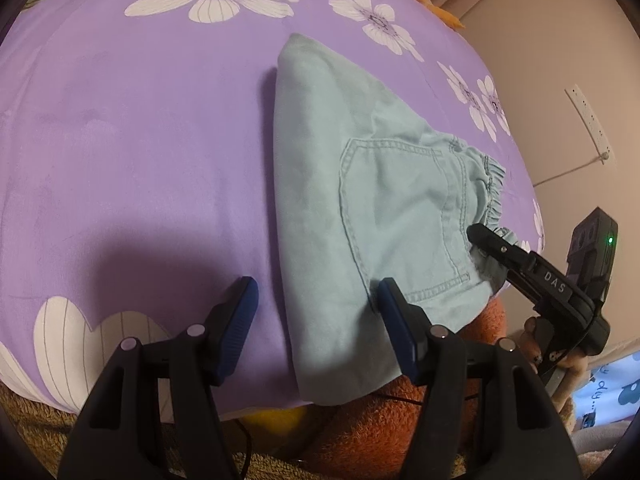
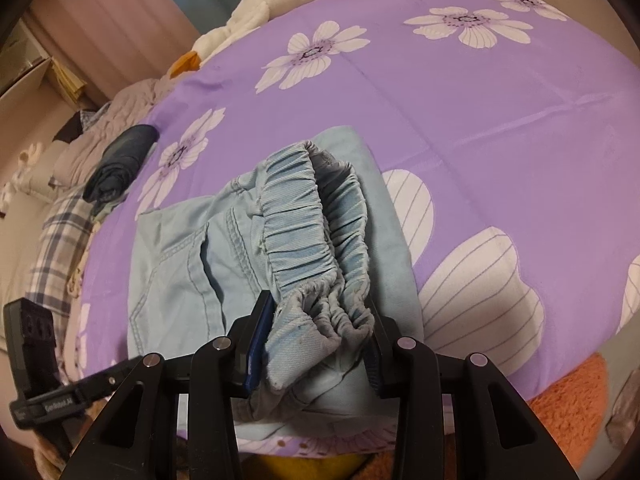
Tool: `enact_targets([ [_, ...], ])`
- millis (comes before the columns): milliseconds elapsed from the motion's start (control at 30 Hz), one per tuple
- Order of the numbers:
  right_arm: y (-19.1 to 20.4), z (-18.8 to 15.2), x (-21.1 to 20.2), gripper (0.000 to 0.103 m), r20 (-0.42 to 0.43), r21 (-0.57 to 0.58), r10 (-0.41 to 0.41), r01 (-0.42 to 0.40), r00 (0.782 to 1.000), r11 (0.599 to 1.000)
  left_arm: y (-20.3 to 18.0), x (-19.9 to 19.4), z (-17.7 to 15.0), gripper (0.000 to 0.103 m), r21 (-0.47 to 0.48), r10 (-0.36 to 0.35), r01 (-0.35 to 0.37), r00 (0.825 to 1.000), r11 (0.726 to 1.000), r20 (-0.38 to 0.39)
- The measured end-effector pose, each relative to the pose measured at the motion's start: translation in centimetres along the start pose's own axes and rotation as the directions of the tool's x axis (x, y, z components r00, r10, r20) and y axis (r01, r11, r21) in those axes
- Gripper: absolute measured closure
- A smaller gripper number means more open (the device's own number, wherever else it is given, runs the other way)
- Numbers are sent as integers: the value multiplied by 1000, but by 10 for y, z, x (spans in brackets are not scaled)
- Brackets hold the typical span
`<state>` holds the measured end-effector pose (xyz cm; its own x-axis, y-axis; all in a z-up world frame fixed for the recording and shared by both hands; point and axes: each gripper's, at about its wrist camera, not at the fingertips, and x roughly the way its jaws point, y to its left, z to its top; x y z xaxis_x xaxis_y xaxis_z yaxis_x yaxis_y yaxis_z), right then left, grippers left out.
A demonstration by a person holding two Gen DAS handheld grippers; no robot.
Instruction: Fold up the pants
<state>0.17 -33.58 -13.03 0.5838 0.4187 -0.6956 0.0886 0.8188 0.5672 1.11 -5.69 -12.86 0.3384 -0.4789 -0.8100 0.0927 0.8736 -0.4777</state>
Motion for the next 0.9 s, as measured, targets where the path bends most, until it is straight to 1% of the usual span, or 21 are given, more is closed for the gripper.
enact_targets([
  [100, 2, -1, 0, 65, 0, -4, -14, 14, 1000, 1000, -1, 0, -1, 41, 14, 0, 0, 1000, 1000, 1],
  [167, 6, -2, -5, 65, 27, 4, -31, 31, 999, 1000, 0, 0, -2, 41, 13, -7, 7, 1000, 1000, -3],
  [200, 12, -3, -9, 65, 51, -21, -38, 39, 998, 999, 0, 0, -3, 42, 15, -9, 9, 1000, 1000, -4],
  [267, 24, -4, -13, 67, 77, -92, -83, 90, 994, 992, -1, 0, -3, 42, 17, -9, 9, 1000, 1000, -6],
  [300, 27, -5, -14, 67, 82, -100, -92, 100, 992, 990, -1, 0, -3, 42, 19, -9, 9, 1000, 1000, -7],
  [400, 21, -3, -15, 67, 67, -72, -75, 80, 995, 994, -2, 2, -3, 42, 21, -16, 16, 1000, 1000, -8],
  [533, 6, -3, -3, 67, 11, -51, -76, 76, 997, 996, 0, 2, -2, 41, 19, -25, 25, 1000, 1000, -13],
  [633, 1, -4, -4, 67, 3, -40, -51, 51, 999, 998, 0, 2, -2, 40, 20, -24, 24, 1000, 1000, -15],
  [800, 5, -5, -7, 66, -2, -45, -60, 60, 998, 997, -2, 2, -3, 39, 38, -18, 19, 1000, 999, -20],
  [900, 4, -2, -10, 62, -14, -37, -65, 64, 998, 997, -4, -1, -2, 39, 34, -17, 18, 1000, 999, -24],
])
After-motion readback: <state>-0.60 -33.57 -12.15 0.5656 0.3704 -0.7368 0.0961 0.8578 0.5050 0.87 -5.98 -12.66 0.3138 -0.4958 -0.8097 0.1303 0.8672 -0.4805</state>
